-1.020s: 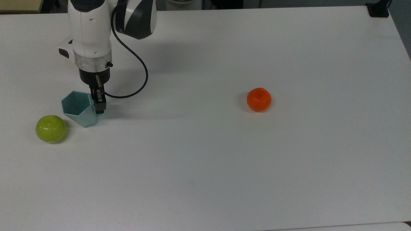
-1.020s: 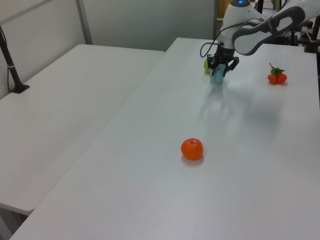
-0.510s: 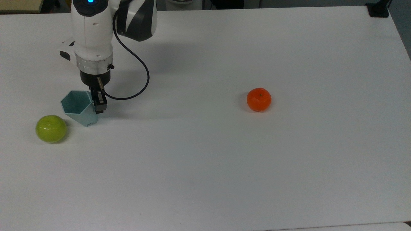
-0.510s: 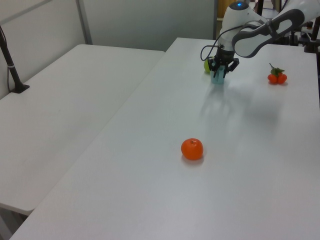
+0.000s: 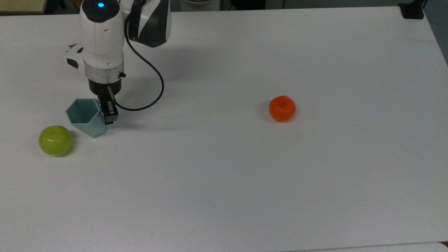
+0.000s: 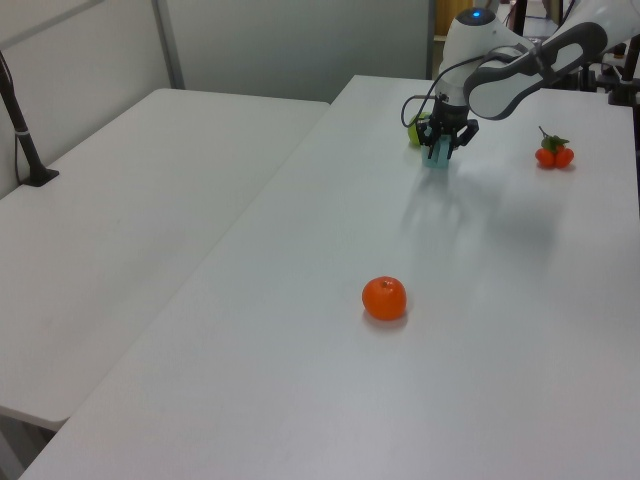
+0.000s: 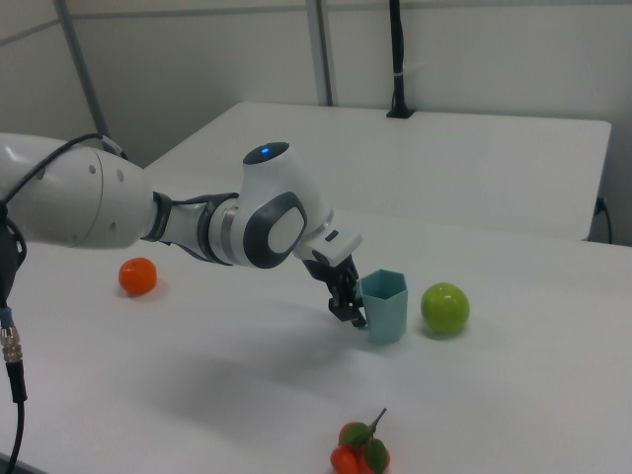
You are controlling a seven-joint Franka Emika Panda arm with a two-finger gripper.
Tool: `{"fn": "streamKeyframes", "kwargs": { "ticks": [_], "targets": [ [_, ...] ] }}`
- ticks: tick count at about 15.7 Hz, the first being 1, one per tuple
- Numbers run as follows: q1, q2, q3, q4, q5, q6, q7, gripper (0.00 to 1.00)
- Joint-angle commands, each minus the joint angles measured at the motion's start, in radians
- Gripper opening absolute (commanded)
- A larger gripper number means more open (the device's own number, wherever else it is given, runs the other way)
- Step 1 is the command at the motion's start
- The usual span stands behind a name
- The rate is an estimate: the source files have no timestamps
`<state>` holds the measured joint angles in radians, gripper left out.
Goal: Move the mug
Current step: 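Lower the gripper onto the mug rim and close on it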
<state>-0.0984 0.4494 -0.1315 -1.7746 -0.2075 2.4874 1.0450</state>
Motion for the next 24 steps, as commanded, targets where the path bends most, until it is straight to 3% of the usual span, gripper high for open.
{"fn": "streamKeyframes", "kwargs": {
  "ticks": [1, 9, 17, 22, 24],
  "targets": [
    [0.002, -0.009, -0.002, -0.025, -0.029, 0.022, 0.013, 0.45],
    [0.003, -0.009, -0.002, -0.028, -0.038, 0.022, 0.012, 0.20],
    [0.002, -0.011, -0.002, -0.028, -0.038, 0.022, 0.007, 0.16],
    [0.003, -0.011, -0.002, -0.028, -0.041, 0.022, -0.026, 0.01],
    [0.003, -0.011, -0.002, -0.026, -0.041, 0.022, -0.026, 0.00]
  ]
}}
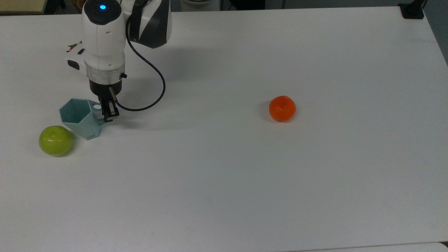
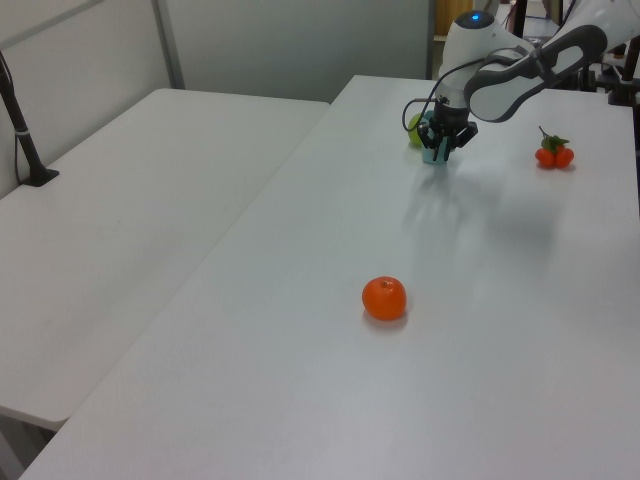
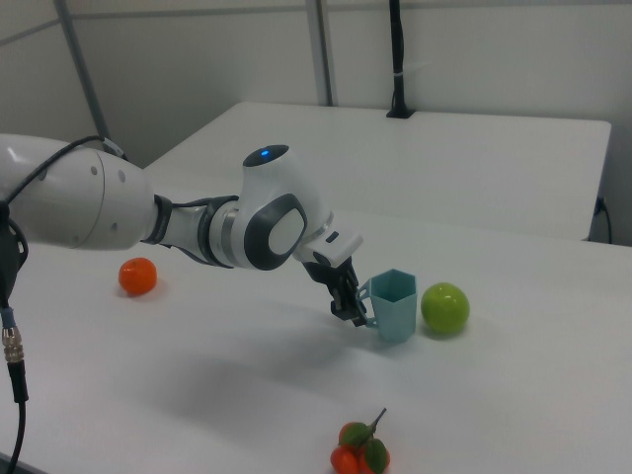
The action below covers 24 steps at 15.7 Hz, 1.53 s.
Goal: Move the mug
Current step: 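Lift the mug and carry it toward the tomato cluster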
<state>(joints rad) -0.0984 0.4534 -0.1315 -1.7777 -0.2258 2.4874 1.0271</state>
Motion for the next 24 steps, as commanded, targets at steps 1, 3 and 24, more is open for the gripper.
{"fn": "streamKeyframes", "kwargs": {
  "ticks": [1, 3, 24],
  "targets": [
    [0.003, -0.016, -0.002, -0.025, -0.024, 0.022, -0.009, 0.00],
    [0.003, -0.024, -0.002, -0.025, -0.024, 0.018, -0.009, 0.00],
    [0.011, -0.346, 0.161, -0.025, 0.073, -0.398, -0.287, 0.00]
  ]
}}
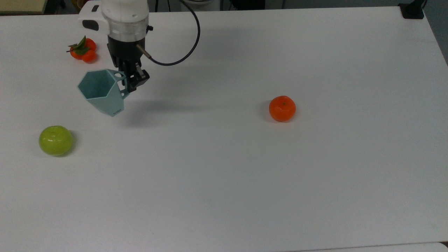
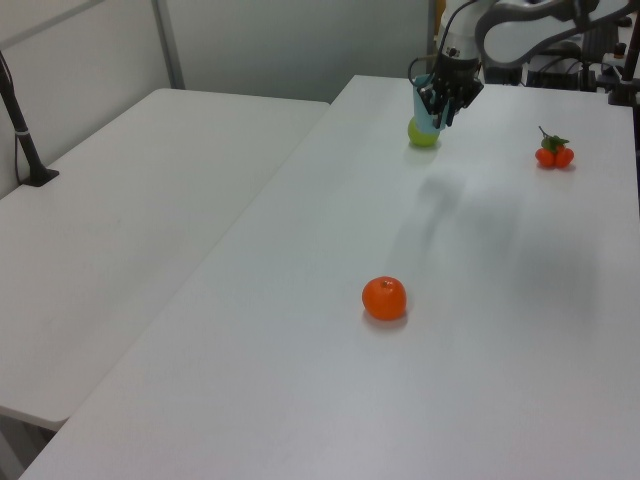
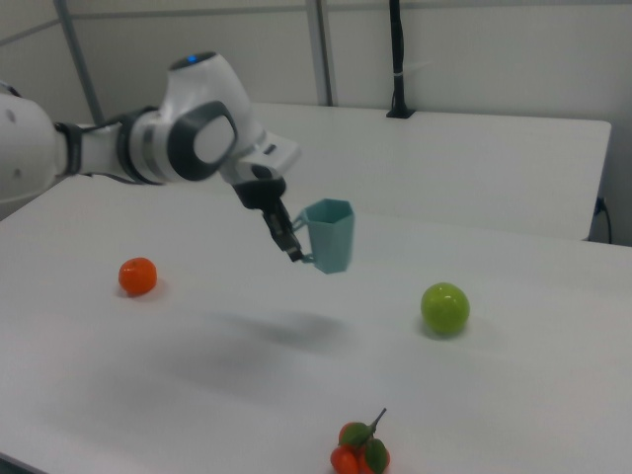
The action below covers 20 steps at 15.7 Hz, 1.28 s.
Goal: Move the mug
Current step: 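Lift the mug and carry it toward the tomato cluster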
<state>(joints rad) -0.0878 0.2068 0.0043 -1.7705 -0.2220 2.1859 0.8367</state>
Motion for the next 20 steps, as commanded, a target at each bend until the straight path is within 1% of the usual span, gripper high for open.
{"fn": "streamKeyframes", "kwargs": {
  "ticks": [1, 3, 5, 9, 12, 15, 18, 20],
  "targets": [
    [0.002, -0.130, 0.025, -0.033, 0.113, -0.136, -0.149, 0.00],
    [0.008, -0.180, 0.032, -0.053, 0.167, -0.219, -0.258, 0.00],
    [0.010, -0.208, 0.065, -0.084, 0.179, -0.268, -0.355, 0.00],
    [0.010, -0.302, 0.118, -0.248, 0.181, -0.278, -0.577, 0.00],
    [0.011, -0.372, 0.126, -0.364, 0.185, -0.268, -0.746, 0.00],
    [0.011, -0.443, 0.125, -0.463, 0.222, -0.262, -0.918, 0.00],
    [0.010, -0.451, 0.125, -0.512, 0.233, -0.238, -0.982, 0.00],
    [0.010, -0.466, 0.118, -0.572, 0.234, -0.200, -1.008, 0.00]
  ]
}}
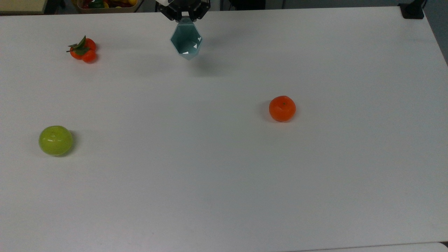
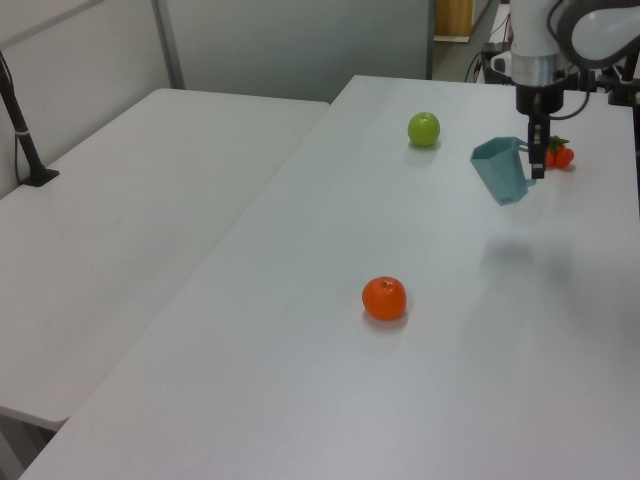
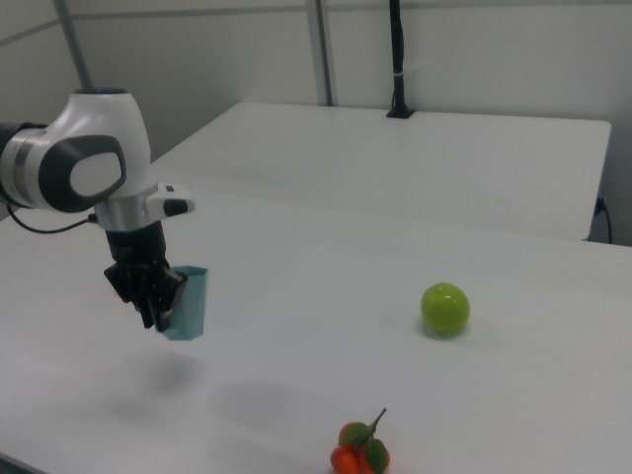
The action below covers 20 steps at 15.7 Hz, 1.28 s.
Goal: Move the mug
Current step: 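Lower the mug onto the table and open the gripper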
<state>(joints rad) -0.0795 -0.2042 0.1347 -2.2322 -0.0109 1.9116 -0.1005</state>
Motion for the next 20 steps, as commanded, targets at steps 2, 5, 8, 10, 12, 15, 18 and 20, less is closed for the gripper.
{"fn": "streamKeyframes", "kwargs": {
  "ticks": [2, 5, 8, 10, 12, 15, 18, 20],
  "targets": [
    [0.000, -0.058, -0.013, -0.165, 0.023, 0.145, -0.097, 0.00],
    [-0.009, -0.055, -0.013, -0.195, 0.023, 0.224, -0.105, 0.00],
    [-0.013, -0.050, -0.015, -0.231, 0.023, 0.296, -0.146, 0.00],
    [-0.014, -0.046, -0.018, -0.248, 0.023, 0.342, -0.165, 0.00],
    [-0.014, -0.044, -0.021, -0.262, 0.023, 0.363, -0.176, 0.00],
    [-0.014, -0.026, -0.023, -0.276, 0.023, 0.380, -0.186, 0.00],
    [-0.022, -0.014, -0.023, -0.280, 0.023, 0.379, -0.193, 0.02],
    [-0.023, -0.014, -0.023, -0.280, 0.023, 0.366, -0.193, 0.10]
  ]
}}
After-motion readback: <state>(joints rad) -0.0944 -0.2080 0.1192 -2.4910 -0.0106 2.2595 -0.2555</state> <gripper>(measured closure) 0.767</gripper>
